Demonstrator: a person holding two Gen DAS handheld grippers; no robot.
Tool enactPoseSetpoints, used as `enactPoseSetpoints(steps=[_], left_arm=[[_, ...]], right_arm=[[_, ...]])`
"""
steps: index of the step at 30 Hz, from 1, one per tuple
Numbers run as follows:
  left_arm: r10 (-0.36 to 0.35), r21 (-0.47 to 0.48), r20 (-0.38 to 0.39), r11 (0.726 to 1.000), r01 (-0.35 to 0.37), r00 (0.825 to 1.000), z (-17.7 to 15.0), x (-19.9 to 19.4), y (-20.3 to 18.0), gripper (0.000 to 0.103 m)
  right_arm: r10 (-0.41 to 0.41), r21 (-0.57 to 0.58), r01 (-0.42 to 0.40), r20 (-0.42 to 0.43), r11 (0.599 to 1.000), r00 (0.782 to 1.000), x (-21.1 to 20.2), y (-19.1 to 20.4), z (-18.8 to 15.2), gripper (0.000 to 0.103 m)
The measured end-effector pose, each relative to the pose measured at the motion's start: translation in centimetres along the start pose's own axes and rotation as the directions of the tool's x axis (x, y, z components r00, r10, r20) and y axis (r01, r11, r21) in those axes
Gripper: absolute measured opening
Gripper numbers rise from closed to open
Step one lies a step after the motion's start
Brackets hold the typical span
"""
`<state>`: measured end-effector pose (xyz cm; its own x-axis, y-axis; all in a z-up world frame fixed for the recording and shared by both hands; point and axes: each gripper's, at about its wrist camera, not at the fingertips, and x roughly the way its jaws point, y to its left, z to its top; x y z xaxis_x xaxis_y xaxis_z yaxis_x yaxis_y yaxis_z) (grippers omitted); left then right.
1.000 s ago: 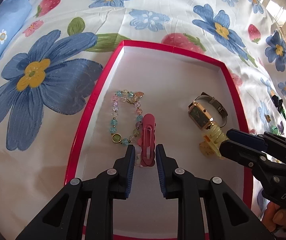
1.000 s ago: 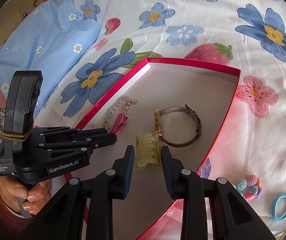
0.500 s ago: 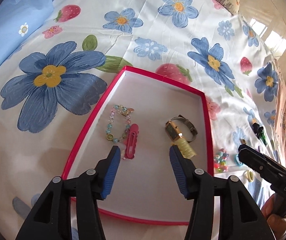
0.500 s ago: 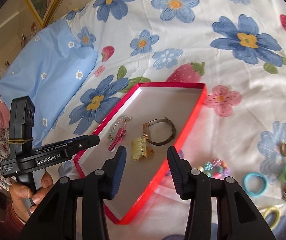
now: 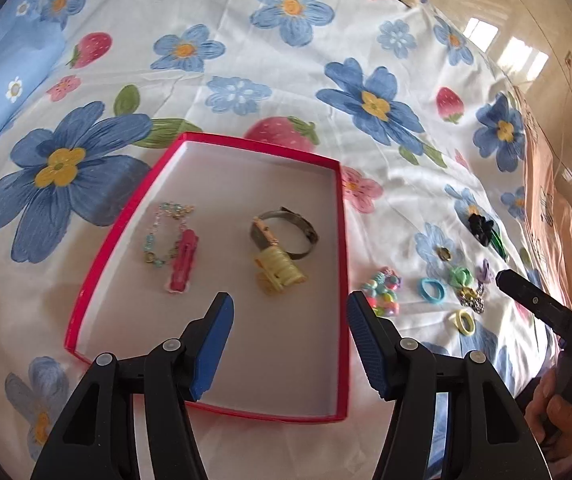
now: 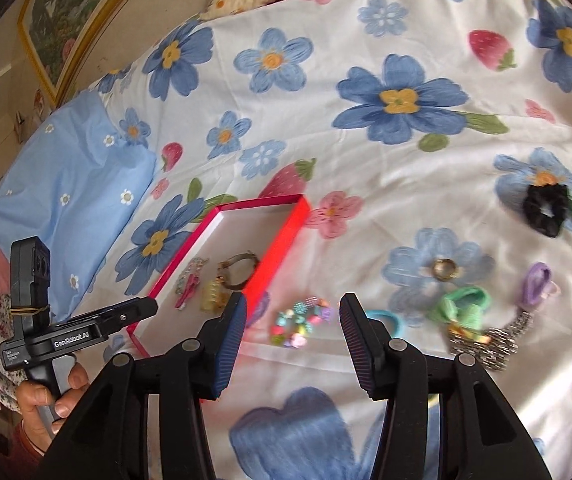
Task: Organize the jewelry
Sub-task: 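Withdraw both open tools from the box toward the remaining jewelry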
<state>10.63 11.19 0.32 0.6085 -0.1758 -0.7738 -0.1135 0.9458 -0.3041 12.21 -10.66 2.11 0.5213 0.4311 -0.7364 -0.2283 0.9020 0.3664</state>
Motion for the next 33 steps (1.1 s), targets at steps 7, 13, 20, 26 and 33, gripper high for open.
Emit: enactPoseSetpoints(steps=[7, 13, 20, 26, 33], left_arm=[[-0.013, 0.089, -0.024, 0.996, 0.015, 1.000, -0.3, 0.8, -3.0, 0.059], [-0.011, 0.164, -0.060, 0.986, 0.021, 0.998, -0.6, 2.5, -5.6, 0.059], [-0.001, 0.238, -0.100, 0.971, 0.024, 0.995, -0.7, 4.6, -8.0, 0.061], [0.009, 0.287, -0.115, 0.958, 0.025, 0.993, -0.2, 6.3, -9.4, 0.064], [0.043, 0.367, -0.134, 0.930, 0.009, 0.990, 0.6, 8.9, -11.1, 0.065]], right_arm=[[-0.070, 0.071, 0.069, 0.011, 0.995, 0.997, -2.7, -4.2, -2.0, 0.051], [-0.117, 0.131, 0.115, 0.012, 0.985, 0.993, -4.3, -7.4, -3.3, 0.051], [-0.143, 0.158, 0.137, 0.023, 0.978, 0.989, -5.0, -9.0, -3.6, 0.051], [-0.149, 0.159, 0.144, 0.020, 0.977, 0.989, -4.6, -9.6, -3.4, 0.051], [-0.170, 0.122, 0.166, 0.016, 0.978, 0.985, -3.5, -9.8, -1.9, 0.051]])
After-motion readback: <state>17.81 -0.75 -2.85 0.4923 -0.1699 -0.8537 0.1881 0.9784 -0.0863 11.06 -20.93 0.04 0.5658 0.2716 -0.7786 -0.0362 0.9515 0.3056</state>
